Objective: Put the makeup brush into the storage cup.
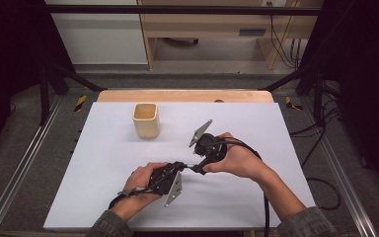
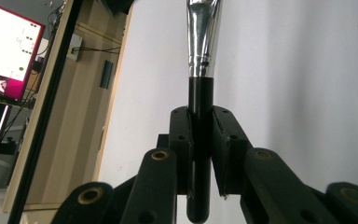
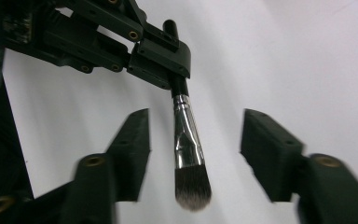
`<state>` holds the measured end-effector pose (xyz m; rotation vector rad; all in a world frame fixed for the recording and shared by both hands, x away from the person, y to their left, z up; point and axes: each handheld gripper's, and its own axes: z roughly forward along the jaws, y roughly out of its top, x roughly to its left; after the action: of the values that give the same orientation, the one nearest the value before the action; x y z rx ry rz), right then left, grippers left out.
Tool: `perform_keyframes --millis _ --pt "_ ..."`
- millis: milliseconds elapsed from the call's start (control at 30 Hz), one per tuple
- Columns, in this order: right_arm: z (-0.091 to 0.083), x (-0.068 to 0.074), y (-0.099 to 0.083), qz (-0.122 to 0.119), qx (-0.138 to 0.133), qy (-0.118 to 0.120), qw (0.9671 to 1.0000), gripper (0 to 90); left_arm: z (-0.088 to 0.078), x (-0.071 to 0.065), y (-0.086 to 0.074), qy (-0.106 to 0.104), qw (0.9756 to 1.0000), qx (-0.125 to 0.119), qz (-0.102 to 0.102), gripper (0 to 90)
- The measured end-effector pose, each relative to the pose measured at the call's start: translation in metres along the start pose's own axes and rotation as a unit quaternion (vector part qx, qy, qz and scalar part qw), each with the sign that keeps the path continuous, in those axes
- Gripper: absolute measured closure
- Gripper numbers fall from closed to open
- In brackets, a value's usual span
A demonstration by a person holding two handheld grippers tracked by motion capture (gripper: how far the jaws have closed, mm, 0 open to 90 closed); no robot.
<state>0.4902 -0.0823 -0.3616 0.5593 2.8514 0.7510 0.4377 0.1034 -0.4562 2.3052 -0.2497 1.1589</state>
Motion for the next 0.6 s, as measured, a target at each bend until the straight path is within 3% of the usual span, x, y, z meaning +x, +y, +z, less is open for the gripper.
perform_keyframes --millis 33,67,133,167,267,300,333,367,433,467,600 --pt "-0.003 0.0 -0.003 0.001 -0.01 -0.006 0.9999 31.5 0.0 0.0 -0.001 0.0 1.0 0.002 -0.002 79.1" --pt "-0.004 0.001 -0.005 0.005 -0.02 -0.021 0.9996 27.7 0.001 -0.001 -0.003 0.002 0.9999 -0.001 -0.016 79.1" --pt "-0.006 0.001 -0.008 0.002 -0.028 -0.033 0.9991 25.7 0.001 -0.001 -0.004 0.005 0.9998 -0.001 -0.02 79.1" --pt "-0.007 0.0 -0.012 0.011 -0.041 -0.051 0.9978 19.5 0.0 0.0 -0.006 0.007 0.9997 0.006 -0.025 79.1" --pt "-0.009 -0.001 -0.016 0.02 -0.053 -0.064 0.9964 16.9 -0.001 0.001 -0.008 0.012 0.9993 0.01 -0.034 79.1" --pt "-0.01 -0.002 -0.021 0.039 -0.073 -0.076 0.9937 13.8 -0.002 0.003 -0.01 0.019 0.9988 0.012 -0.044 79.1" --pt "-0.01 -0.002 -0.022 0.042 -0.081 -0.08 0.9925 13.3 -0.004 0.007 -0.012 0.022 0.9989 0.024 -0.034 79.1" --pt "-0.01 -0.003 -0.025 0.047 -0.092 -0.085 0.9911 12.9 -0.004 0.008 -0.014 0.023 0.9986 0.023 -0.041 79.1" --pt "-0.01 -0.004 -0.027 0.045 -0.099 -0.09 0.9899 12.5 -0.007 0.01 -0.016 0.024 0.9986 0.033 -0.035 79.1" --pt "-0.007 -0.005 -0.032 0.055 -0.12 -0.092 0.987 10.5 -0.009 0.012 -0.02 0.03 0.9982 0.034 -0.039 79.1" --pt "-0.001 -0.006 -0.038 0.057 -0.13 -0.093 0.9855 8.8 -0.013 0.016 -0.026 0.041 0.9968 0.034 -0.059 79.1"
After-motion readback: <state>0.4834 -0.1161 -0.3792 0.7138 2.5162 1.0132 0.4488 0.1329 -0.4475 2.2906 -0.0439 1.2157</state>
